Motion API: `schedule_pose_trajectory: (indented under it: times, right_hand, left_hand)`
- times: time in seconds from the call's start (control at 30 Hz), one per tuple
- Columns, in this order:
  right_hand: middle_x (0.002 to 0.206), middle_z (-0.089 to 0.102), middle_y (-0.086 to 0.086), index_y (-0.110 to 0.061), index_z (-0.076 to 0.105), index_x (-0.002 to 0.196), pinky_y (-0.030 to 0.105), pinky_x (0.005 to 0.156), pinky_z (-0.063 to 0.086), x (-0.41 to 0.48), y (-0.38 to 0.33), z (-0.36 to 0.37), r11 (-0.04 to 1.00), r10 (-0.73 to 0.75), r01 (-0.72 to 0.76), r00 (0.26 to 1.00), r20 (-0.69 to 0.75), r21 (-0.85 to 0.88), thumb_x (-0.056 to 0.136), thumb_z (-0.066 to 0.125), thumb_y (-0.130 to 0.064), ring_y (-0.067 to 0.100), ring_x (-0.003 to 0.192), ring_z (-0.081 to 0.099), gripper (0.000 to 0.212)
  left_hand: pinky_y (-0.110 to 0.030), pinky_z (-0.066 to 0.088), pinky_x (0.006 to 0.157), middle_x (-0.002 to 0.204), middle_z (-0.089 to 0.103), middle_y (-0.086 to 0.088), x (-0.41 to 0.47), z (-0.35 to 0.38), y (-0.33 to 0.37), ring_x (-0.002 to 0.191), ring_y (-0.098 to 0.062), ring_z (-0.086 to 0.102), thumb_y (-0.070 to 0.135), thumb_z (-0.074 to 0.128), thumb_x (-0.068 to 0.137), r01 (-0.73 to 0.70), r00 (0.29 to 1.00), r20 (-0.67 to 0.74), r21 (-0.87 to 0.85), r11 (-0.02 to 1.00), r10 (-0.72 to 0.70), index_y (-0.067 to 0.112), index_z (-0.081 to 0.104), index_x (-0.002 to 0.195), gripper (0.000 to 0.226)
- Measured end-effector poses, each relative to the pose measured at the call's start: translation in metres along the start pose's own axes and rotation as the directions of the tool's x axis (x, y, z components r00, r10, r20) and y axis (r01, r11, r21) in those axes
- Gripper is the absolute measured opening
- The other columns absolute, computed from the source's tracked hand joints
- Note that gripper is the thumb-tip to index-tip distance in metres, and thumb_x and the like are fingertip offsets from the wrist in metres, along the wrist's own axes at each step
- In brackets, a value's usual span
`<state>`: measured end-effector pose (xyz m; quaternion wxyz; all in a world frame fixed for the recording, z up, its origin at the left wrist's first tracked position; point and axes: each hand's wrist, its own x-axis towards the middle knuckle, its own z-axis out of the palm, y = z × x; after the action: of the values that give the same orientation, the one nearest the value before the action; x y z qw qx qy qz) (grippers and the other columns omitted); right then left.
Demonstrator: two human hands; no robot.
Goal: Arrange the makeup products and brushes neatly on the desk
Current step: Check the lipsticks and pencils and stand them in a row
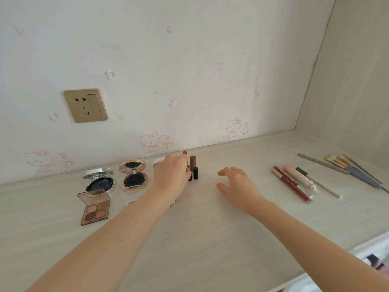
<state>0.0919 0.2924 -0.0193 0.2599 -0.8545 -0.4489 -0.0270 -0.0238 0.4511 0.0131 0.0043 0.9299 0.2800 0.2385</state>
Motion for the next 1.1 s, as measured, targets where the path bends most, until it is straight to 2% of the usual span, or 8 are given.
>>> schedule_pose_trajectory:
  times: [0.07,0.2,0.37,0.43,0.57,0.77,1.0,1.1]
  right_hand:
    - [0.129,0.052,-0.003,-0.019,0.049,0.128,0.027,0.088,0.041,-0.012,0.005,-0.009,0.998,-0.017,0.017,1.000,-0.005,-0.059,0.095,0.053,-0.029,0.015,0.125,0.039,0.035]
    - [0.132,0.052,-0.002,-0.019,0.049,0.130,0.028,0.095,0.040,-0.034,0.016,-0.025,0.985,-0.061,0.059,0.998,-0.006,-0.165,0.095,0.051,-0.029,0.015,0.131,0.036,0.036]
    - [0.131,0.053,0.000,-0.019,0.050,0.130,0.028,0.100,0.038,-0.059,0.034,-0.044,0.979,-0.058,0.053,0.998,-0.019,-0.199,0.096,0.050,-0.029,0.016,0.130,0.038,0.036]
    - [0.131,0.053,-0.002,-0.020,0.051,0.130,0.025,0.102,0.036,-0.069,0.042,-0.051,0.975,-0.055,0.047,0.998,-0.034,-0.215,0.096,0.049,-0.030,0.015,0.129,0.039,0.036]
    - [0.131,0.052,-0.008,-0.023,0.052,0.129,0.022,0.097,0.036,-0.085,0.059,-0.064,0.967,-0.041,0.021,0.996,-0.075,-0.255,0.098,0.046,-0.032,0.012,0.127,0.041,0.033]
    - [0.135,0.052,-0.005,-0.020,0.058,0.123,0.028,0.098,0.042,-0.102,0.088,-0.080,0.960,-0.006,-0.025,0.994,-0.110,-0.280,0.095,0.050,-0.029,0.015,0.135,0.037,0.030]
    - [0.120,0.061,0.001,-0.014,0.063,0.115,0.035,0.088,0.047,-0.103,0.120,-0.092,0.952,0.057,-0.105,0.983,-0.172,-0.289,0.091,0.055,-0.022,0.025,0.114,0.051,0.026]
    - [0.114,0.062,0.001,-0.014,0.063,0.114,0.034,0.081,0.048,-0.103,0.131,-0.095,0.953,0.073,-0.126,0.978,-0.194,-0.277,0.091,0.056,-0.020,0.024,0.109,0.052,0.024]
  left_hand:
    - [-0.036,0.048,0.065,0.089,0.062,0.001,-0.005,-0.002,0.004,0.092,-0.022,0.051,0.025,0.051,0.091,-0.050,0.998,-0.033,0.051,0.997,0.051,0.016,0.054,0.109,0.020]
    - [-0.032,0.036,0.064,0.108,0.064,0.004,-0.014,-0.006,0.016,0.105,-0.020,0.051,0.025,0.052,0.090,-0.083,0.995,-0.043,0.151,0.985,0.090,0.018,0.056,0.112,0.024]
    - [-0.032,0.041,0.065,0.104,0.065,0.000,-0.025,-0.001,0.043,0.118,-0.024,0.048,0.020,0.049,0.090,-0.130,0.990,-0.044,0.078,0.988,0.134,0.015,0.058,0.112,0.024]
    - [-0.034,0.045,0.070,0.102,0.066,0.000,-0.028,0.004,0.056,0.115,-0.024,0.049,0.021,0.048,0.091,-0.161,0.986,-0.026,0.034,0.986,0.162,0.014,0.058,0.113,0.025]
    - [-0.033,0.043,0.068,0.101,0.065,0.003,-0.031,0.018,0.087,0.108,-0.020,0.049,0.024,0.045,0.092,-0.229,0.973,0.013,-0.021,0.973,0.230,0.017,0.057,0.113,0.025]
    - [-0.036,0.047,0.074,0.106,0.064,0.002,-0.028,0.036,0.132,0.112,-0.020,0.046,0.024,0.043,0.094,-0.293,0.948,0.086,-0.136,0.946,0.306,0.015,0.057,0.114,0.026]
    - [-0.038,0.047,0.081,0.113,0.062,-0.001,-0.009,0.048,0.178,0.113,-0.023,0.046,0.022,0.045,0.092,-0.295,0.931,0.138,-0.262,0.919,0.338,0.016,0.056,0.119,0.029]
    - [-0.039,0.048,0.079,0.110,0.063,-0.002,0.004,0.050,0.194,0.110,-0.024,0.047,0.022,0.046,0.091,-0.296,0.932,0.123,-0.288,0.911,0.342,0.015,0.059,0.113,0.026]
